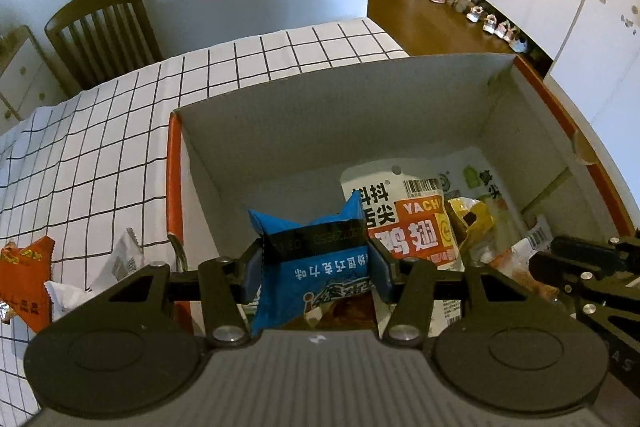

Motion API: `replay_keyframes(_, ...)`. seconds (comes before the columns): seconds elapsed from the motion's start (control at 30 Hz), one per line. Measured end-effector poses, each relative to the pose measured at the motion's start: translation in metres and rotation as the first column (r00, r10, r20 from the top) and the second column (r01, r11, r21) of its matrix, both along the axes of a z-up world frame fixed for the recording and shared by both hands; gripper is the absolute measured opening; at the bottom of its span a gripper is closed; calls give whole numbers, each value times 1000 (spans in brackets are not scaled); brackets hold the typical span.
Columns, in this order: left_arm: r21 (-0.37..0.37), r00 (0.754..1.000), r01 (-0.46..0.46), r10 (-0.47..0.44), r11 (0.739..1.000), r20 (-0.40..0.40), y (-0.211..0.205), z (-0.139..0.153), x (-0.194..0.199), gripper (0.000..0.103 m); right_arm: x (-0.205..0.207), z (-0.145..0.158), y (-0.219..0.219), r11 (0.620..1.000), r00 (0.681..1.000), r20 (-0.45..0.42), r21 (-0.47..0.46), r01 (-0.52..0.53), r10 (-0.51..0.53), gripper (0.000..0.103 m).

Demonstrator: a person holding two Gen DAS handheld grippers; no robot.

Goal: Organize snacks
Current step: 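Lower the brown candy and blue packet into the box and open both tools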

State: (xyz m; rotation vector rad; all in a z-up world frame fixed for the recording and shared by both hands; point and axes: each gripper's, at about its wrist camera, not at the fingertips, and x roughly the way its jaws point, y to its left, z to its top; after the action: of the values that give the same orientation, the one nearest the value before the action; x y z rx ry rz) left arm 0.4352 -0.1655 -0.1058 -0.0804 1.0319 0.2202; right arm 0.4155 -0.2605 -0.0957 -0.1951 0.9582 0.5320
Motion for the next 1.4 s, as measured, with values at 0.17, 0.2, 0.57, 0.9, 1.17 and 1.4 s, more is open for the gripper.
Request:
replay_keyframes(0.17,-15,1000,-9,9,1000,-4,3,0,-2,61,-1,1,1,1000,1000,1,2,-17,17,24)
replay_keyframes(0.2,-18,1000,-9,8,1000,-8,4,1,-3,62,-1,2,1,1000,1000,1,7,-20,20,24)
replay_keyframes(0.57,-13,999,1,-1,1000,47,3,24,-28,73,-17,20,-9,998,999,29,59,-25,24,46)
replay_keyframes(0.9,-66,990,12,-3,998,140,3,56,-68,73,-46,51,-15,994,995,98,100,-41,31,68)
replay_keyframes(1.17,-123,981,25,0,992,194,8,76,-106,73,-69,72,-18,988,991,131,154,-31,11,84)
replay_keyframes(1.4,-158,967,39,2,987,254,19,94,-140,82,-86,89,-11,978,988,155,203,-40,8,94)
